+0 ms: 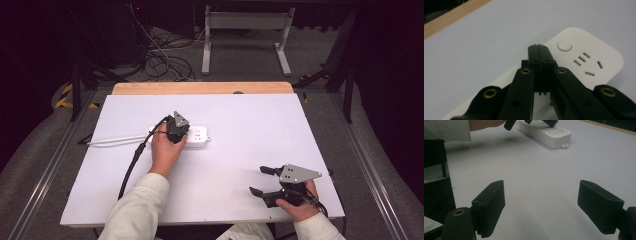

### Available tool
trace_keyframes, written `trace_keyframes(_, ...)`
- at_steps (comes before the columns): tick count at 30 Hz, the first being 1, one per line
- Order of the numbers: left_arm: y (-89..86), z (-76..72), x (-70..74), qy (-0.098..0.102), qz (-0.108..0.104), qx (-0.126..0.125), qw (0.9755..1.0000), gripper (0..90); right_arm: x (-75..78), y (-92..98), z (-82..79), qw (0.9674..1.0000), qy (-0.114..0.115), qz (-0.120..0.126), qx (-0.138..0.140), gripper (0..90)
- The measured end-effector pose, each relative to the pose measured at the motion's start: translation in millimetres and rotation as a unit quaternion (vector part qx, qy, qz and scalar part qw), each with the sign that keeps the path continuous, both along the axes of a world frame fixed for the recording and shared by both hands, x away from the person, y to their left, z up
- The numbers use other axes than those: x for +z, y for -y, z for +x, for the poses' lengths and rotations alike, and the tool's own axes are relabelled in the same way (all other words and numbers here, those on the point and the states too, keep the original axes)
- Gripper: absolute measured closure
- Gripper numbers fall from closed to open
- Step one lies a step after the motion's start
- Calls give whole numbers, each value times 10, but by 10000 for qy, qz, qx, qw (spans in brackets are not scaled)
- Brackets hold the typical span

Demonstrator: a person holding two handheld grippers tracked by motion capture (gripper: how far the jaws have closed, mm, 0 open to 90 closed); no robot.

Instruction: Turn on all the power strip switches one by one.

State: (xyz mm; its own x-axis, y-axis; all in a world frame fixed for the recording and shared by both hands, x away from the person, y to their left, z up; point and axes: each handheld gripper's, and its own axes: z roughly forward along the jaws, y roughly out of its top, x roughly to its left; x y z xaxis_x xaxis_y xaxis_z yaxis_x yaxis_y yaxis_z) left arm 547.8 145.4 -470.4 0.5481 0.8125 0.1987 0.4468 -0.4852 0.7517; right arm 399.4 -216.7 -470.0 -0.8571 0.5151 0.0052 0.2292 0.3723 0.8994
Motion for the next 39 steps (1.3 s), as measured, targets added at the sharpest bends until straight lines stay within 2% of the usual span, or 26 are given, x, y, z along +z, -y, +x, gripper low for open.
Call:
trace_keyframes(2, 92, -17, 8, 137, 508, -30, 9986, 900, 1, 1, -4, 10000, 1, -8, -1, 224)
trace_keyframes(3, 112, -21, 7, 168, 584, -7, 9982, 900, 2, 2, -6, 10000, 0, -5, 0, 223)
trace_keyframes(4, 88, -10, 6, 91, 412, 47, 9991, 900, 1, 4, -5, 10000, 4, 5, 3, 223)
trace_keyframes(5, 40, 11, 4, -16, 112, 80, 9999, 900, 2, 7, -7, 10000, -1, 8, -4, 223)
trace_keyframes(6, 0, 24, 2, -80, -59, 71, 9999, 900, 1, 10, -7, 10000, -2, 11, -1, 223)
trace_keyframes(9, -38, 23, -24, -83, -266, 110, 9996, 900, -1, 18, -9, 10000, 5, 21, 13, 222)
trace_keyframes(13, -56, 36, -20, -159, -390, 127, 9990, 900, 2, 11, -12, 10000, 0, 14, 11, 222)
trace_keyframes(15, -39, 41, -1, -186, -344, 138, 9991, 900, 7, 9, -17, 10000, 19, 12, 23, 222)
trace_keyframes(16, -37, 48, 28, -202, -318, 93, 9992, 900, 9, 9, -16, 10000, 16, 26, 13, 222)
trace_keyframes(18, -50, 65, 110, -337, -446, 108, 9984, 900, 9, 14, -8, 10000, 14, 30, -5, 222)
trace_keyframes(20, -59, 65, 206, -255, -615, -6, 9978, 900, 14, 14, -9, 10000, 23, 44, -18, 222)
trace_keyframes(24, -8, 46, 356, -136, -649, -234, 9975, 900, 8, 11, -1, 10000, 23, 31, -15, 221)
trace_keyframes(25, 9, 41, 370, -169, -672, -285, 9972, 900, 8, 11, -2, 10000, 18, 26, -14, 221)
trace_keyframes(29, 51, 56, 348, -246, -753, -388, 9961, 900, 17, 18, -16, 10000, 34, 41, -20, 221)
trace_keyframes(32, 85, 69, 293, -339, -706, -422, 9960, 900, 15, 15, -14, 10000, 32, 49, -11, 220)
trace_keyframes(39, 166, 88, 187, -402, -618, -541, 9958, 900, 14, 13, -14, 10000, 23, 45, -6, 221)
